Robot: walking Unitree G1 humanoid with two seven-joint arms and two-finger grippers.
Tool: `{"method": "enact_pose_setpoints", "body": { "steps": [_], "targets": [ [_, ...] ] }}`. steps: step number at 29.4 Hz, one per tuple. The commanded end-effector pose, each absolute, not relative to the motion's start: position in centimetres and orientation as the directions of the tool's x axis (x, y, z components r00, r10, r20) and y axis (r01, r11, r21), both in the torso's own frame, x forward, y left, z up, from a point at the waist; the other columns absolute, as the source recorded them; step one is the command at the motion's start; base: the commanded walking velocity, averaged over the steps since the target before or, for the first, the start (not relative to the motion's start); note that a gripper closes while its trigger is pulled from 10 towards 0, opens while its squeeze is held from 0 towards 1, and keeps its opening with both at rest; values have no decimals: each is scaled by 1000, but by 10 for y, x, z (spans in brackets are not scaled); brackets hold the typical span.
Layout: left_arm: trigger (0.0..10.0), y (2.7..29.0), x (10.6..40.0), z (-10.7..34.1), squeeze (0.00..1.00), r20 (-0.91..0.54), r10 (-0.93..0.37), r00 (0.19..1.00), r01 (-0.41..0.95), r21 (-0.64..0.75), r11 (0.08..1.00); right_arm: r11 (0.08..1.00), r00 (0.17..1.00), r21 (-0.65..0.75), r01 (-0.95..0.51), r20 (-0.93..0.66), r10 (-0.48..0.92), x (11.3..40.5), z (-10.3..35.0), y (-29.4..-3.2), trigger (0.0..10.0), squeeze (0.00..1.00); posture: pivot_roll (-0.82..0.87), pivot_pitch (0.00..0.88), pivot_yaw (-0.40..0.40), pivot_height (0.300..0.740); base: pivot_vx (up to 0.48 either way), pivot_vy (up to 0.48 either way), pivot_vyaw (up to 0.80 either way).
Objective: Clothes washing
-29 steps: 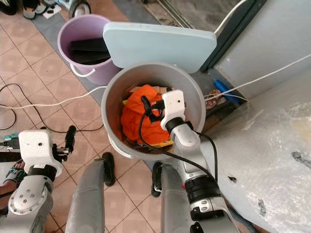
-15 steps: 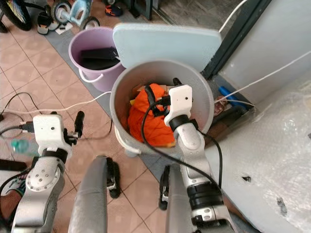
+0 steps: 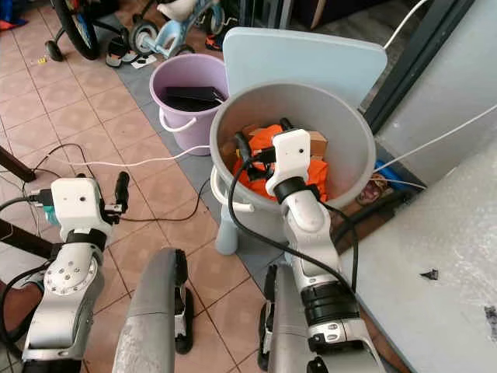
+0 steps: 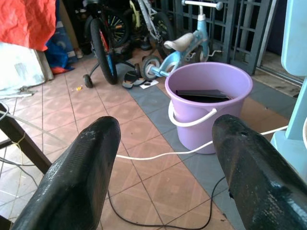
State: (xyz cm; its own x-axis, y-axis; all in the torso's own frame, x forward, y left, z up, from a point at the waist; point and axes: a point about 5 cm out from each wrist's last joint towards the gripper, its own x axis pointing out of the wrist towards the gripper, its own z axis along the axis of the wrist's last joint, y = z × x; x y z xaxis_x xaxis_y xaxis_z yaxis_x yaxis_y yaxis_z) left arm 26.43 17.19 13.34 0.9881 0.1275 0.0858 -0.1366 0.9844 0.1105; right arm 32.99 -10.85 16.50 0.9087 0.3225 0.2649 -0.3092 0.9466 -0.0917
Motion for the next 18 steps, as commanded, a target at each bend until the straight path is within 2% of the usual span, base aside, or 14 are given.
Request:
{"method": "enact_pose_setpoints", "body": {
  "steps": [1, 18],
  "targets": [
    [10000, 172, 260, 127, 0, 65, 129, 990, -135, 108, 985, 948, 910, -97, -304, 264, 319, 331, 165, -109, 10000, 0, 32, 188, -17, 611, 0, 0, 0],
    [10000, 170, 257, 123, 0, 61, 127, 990, -132, 103, 986, 938, 898, -127, -322, 274, 345, 332, 170, -108, 10000, 0, 23, 203, -28, 611, 360, 0, 0]
  ]
}}
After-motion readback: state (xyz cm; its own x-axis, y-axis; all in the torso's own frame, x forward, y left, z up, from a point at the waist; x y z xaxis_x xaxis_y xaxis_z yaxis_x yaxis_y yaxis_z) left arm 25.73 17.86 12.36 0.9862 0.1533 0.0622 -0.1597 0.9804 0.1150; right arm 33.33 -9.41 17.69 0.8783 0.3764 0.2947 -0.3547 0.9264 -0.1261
